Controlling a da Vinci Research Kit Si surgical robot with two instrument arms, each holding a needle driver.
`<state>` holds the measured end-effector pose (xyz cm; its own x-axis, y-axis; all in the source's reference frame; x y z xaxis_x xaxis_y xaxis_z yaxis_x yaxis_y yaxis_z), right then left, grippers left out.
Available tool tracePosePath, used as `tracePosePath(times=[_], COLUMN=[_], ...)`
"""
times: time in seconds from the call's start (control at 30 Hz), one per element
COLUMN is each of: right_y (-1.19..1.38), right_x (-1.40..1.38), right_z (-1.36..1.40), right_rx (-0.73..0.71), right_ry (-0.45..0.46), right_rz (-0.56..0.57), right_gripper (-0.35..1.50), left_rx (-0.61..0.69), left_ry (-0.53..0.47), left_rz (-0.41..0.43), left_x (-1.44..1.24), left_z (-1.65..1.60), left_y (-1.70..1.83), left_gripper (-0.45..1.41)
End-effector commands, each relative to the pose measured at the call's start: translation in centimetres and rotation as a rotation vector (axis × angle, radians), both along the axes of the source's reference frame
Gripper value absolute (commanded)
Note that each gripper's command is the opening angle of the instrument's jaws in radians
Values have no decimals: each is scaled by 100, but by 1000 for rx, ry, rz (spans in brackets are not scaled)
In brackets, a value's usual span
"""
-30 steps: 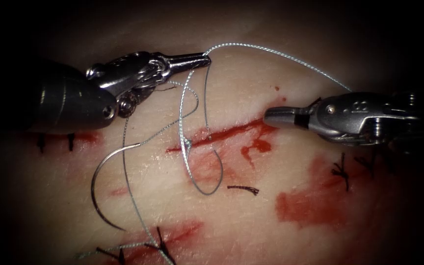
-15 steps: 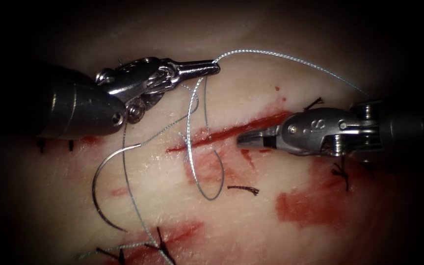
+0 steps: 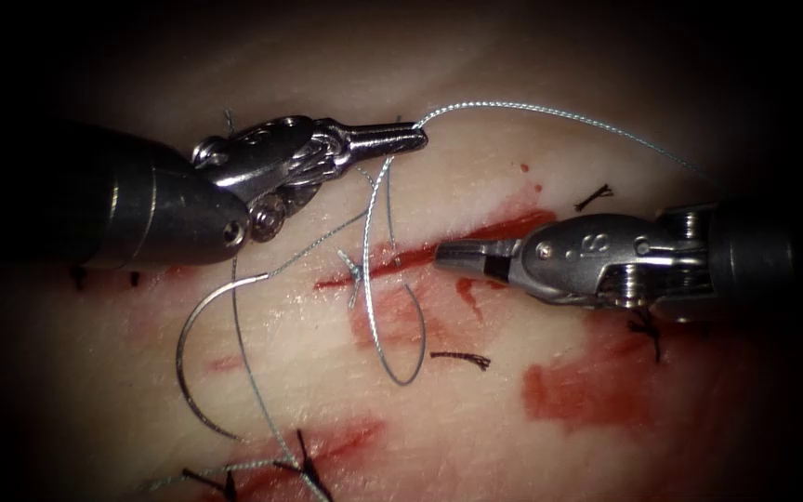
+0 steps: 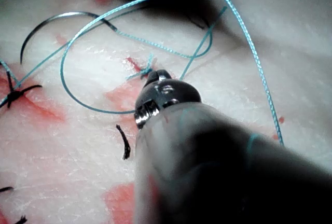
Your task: Wound Closure
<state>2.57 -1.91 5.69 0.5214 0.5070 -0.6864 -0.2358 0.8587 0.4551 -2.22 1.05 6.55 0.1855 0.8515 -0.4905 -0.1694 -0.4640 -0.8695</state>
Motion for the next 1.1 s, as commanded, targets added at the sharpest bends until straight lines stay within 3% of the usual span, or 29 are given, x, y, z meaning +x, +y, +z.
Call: tracePosePath(times=[0.03,0.23,0.33,0.47,0.5,0.53,0.6,0.63,0.73,0.83,0.9,1.1], right_y=[-2,-8,-13,-22,-23,-24,-24,-23,-16,-7,1,11], right_x=[9,7,5,3,3,4,4,4,3,-6,-7,-11], right_z=[-1,-9,-13,-21,-23,-24,-23,-22,-14,-3,4,4], right_rx=[47,243,385,755,999,1055,1146,1246,1303,1315,1240,1147], right_ry=[-11,-87,-125,-308,-406,-435,-399,-387,-396,-367,-280,-186], right_rz=[-10,-28,22,132,208,204,208,263,325,310,247,300], right_gripper=[-35,-35,-35,-35,-35,-35,-35,-35,-35,-35,-35,-35], left_rx=[1,12,24,30,30,30,31,31,37,37,37,38], left_ry=[-1,-5,-8,-10,-10,-11,-11,-11,-13,-14,-14,-16], left_rz=[0,0,0,1,1,2,2,2,3,4,5,7], left_x=[-4,-4,-4,-4,-4,-4,-4,-4,-4,-4,-4,-3], left_z=[5,5,5,4,4,4,3,3,3,3,3,2], left_y=[-1,-1,-1,-1,-1,-1,-2,-1,-1,-2,-2,-1], left_gripper=[-45,-45,-45,-45,-45,-45,-45,-45,-45,-45,-45,-45])
